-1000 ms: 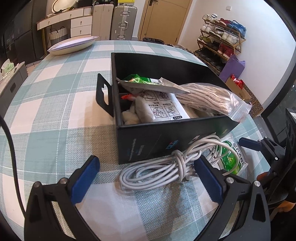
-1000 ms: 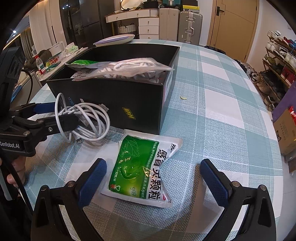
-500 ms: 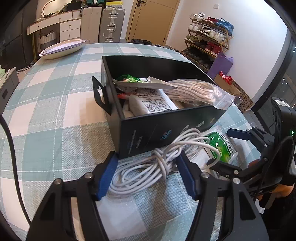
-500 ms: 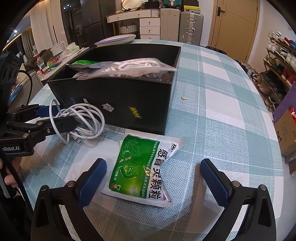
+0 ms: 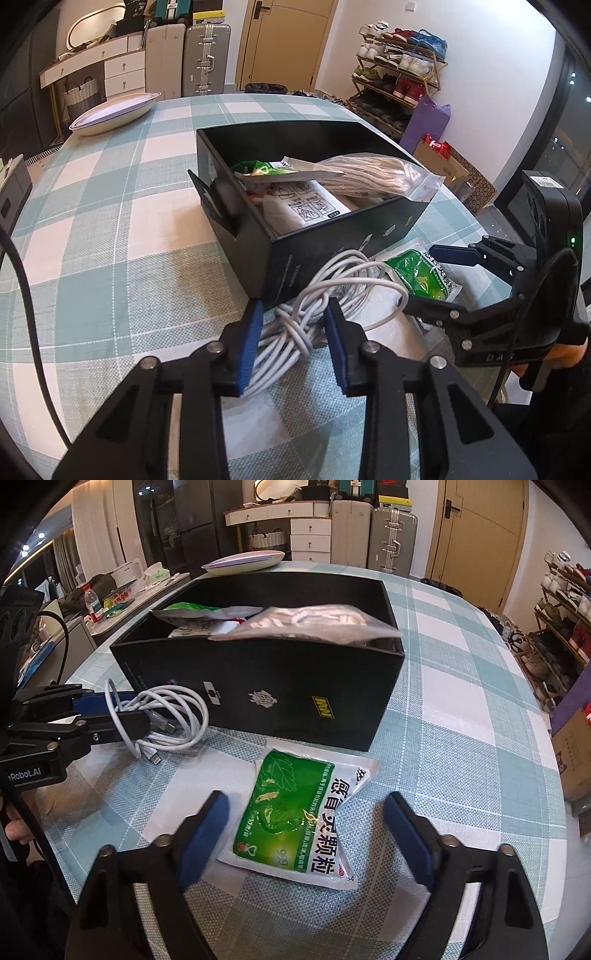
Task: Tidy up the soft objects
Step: 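Grasp the white cable coil with the left gripper while the right gripper grasps the green sachet, then lift both held items and carry them over the black box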
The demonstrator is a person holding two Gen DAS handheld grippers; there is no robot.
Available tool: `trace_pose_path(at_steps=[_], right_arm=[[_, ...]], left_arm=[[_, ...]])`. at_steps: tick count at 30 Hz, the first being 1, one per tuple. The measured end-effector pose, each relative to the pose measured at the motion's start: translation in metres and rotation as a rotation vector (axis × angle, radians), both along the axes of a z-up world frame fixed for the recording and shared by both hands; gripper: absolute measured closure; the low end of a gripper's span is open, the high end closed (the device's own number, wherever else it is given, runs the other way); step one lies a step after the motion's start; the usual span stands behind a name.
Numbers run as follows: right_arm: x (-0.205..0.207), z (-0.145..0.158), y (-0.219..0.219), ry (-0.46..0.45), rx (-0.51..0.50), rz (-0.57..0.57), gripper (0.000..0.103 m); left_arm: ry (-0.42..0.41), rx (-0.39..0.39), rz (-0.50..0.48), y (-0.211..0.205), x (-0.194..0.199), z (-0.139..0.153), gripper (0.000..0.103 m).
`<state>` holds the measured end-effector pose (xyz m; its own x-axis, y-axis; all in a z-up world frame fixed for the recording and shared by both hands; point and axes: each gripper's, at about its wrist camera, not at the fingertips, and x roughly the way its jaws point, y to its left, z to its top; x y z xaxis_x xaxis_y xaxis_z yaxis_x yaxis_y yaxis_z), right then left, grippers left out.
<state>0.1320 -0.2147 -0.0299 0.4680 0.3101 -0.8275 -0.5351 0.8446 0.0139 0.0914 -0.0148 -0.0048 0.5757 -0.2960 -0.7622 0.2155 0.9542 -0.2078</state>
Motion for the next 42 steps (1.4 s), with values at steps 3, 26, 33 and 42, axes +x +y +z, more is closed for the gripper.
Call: trace_pose_path(at_steps=[3, 26, 33, 42], right_arm=[[-0.003, 0.003, 0.001, -0.007, 0.003, 0.014, 0.049], [-0.038, 0.041, -0.001, -0.084, 0.091, 0.153, 0.062], [-0.049, 0.067, -0.008, -0.158, 0.173, 0.155, 0.062], [-0.043, 0.095, -0.021, -0.255, 0.265, 0.088, 0.062]], left_arm=[[-0.01, 0.006, -0.011, -0.001, -0.004, 0.001, 0.077], [-0.145, -0.013, -0.042, -0.006, -0.037, 0.048, 0.079], [-0.205, 0.026, 0.015, -0.003, -0.04, 0.063, 0.079], [-0.26, 0.094, 0.068, -0.003, -0.031, 0.073, 0.079]])
